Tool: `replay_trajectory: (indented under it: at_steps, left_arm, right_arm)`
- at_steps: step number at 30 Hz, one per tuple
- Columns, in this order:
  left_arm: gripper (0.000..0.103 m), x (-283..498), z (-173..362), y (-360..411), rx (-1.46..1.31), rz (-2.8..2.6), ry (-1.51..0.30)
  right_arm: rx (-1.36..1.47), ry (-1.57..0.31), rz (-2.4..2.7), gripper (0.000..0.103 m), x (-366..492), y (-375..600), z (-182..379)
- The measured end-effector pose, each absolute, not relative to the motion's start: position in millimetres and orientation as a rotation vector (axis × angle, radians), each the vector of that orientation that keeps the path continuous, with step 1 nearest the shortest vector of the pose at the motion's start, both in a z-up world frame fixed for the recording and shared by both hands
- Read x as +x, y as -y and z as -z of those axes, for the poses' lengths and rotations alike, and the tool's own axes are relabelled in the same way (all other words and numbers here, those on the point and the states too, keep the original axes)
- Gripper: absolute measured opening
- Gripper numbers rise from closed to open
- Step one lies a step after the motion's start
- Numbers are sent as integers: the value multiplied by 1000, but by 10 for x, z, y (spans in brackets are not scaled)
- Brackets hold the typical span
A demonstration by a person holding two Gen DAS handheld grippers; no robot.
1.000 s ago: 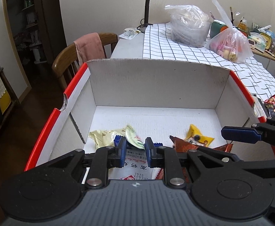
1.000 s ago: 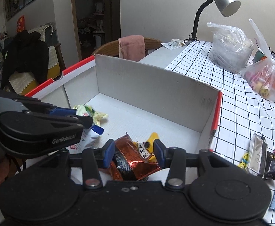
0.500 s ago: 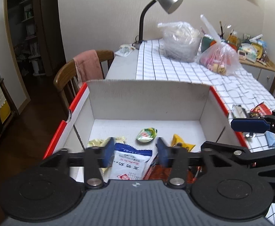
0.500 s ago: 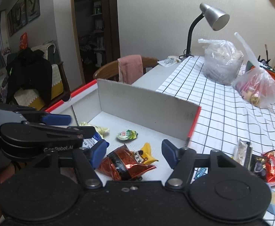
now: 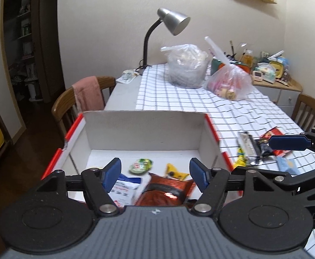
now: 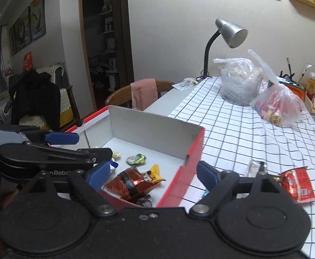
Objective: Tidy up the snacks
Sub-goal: 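Move both tools back to the snacks on the table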
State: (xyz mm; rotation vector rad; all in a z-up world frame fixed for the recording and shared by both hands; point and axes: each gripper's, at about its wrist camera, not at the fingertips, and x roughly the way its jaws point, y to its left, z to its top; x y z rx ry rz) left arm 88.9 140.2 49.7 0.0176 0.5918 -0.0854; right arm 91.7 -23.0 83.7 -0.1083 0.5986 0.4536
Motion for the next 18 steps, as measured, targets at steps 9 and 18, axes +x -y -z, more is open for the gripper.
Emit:
replay_trajectory:
  at_steps: [9,18]
  left_arm:
    - [80,765,-478,-1005,-5,159,-579]
    - [84,766,-344,-414,-13,243,-608]
  right_arm:
    - [-83,-582,-421,102,703,755,-862]
    - [-50,-596,-325,103,587,1517,-753]
